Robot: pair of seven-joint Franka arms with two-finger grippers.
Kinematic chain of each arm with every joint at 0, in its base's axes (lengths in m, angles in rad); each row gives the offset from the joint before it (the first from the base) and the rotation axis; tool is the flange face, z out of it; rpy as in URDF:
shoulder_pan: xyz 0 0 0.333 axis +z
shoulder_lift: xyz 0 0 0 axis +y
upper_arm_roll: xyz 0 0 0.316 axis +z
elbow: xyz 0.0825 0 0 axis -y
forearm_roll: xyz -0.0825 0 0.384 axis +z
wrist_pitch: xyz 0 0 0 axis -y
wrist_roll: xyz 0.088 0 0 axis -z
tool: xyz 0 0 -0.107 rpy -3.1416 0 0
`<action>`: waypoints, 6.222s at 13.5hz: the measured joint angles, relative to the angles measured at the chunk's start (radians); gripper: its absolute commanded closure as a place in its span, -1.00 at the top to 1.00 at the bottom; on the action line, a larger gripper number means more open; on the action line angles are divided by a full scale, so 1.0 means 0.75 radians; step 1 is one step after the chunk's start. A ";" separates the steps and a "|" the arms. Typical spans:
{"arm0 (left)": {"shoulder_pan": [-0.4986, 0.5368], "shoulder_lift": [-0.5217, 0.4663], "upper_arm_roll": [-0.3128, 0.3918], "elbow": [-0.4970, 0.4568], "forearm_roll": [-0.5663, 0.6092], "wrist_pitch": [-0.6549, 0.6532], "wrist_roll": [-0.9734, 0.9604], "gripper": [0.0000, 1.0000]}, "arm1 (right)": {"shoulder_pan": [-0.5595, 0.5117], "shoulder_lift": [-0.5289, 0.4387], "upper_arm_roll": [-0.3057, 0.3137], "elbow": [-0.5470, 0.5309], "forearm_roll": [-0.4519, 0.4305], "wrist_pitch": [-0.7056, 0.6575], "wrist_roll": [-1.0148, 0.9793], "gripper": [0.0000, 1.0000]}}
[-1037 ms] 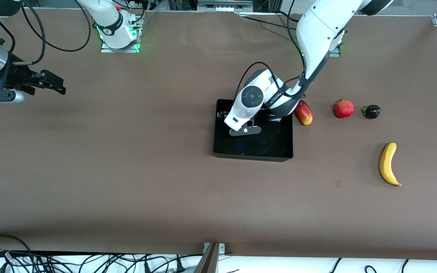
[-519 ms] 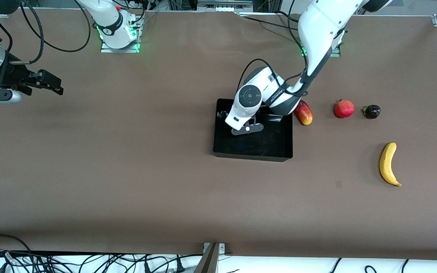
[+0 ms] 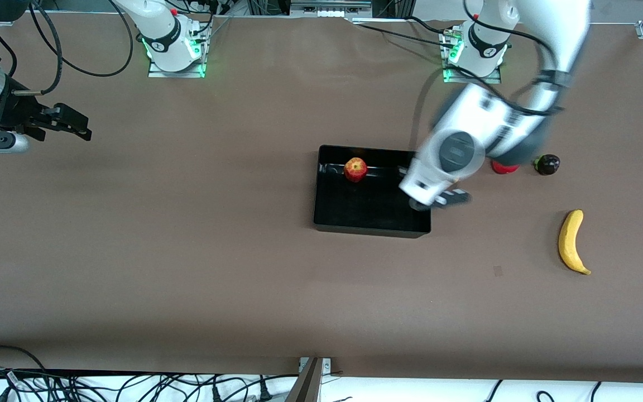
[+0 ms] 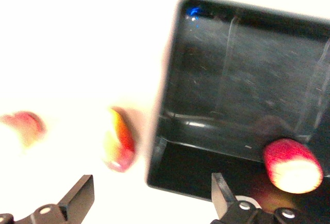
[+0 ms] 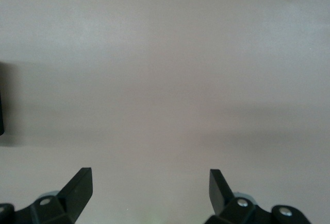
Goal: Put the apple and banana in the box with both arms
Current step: 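Move the left gripper to the yellow banana and grasp it, then lift the banana with the left gripper and carry it to the box, then lower the banana into the box beside the apple with the left gripper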
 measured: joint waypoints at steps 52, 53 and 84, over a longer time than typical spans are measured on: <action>0.156 0.203 -0.317 0.142 0.161 0.196 -0.431 -1.00 | -0.001 0.001 0.001 0.003 0.000 0.055 0.000 1.00; 0.143 0.211 -0.316 0.139 0.161 0.233 -0.464 -1.00 | -0.001 0.001 0.001 0.003 0.000 0.056 0.000 1.00; 0.108 0.379 -0.278 -0.186 0.435 0.786 -0.798 1.00 | -0.002 0.002 0.001 0.003 0.000 0.059 0.000 1.00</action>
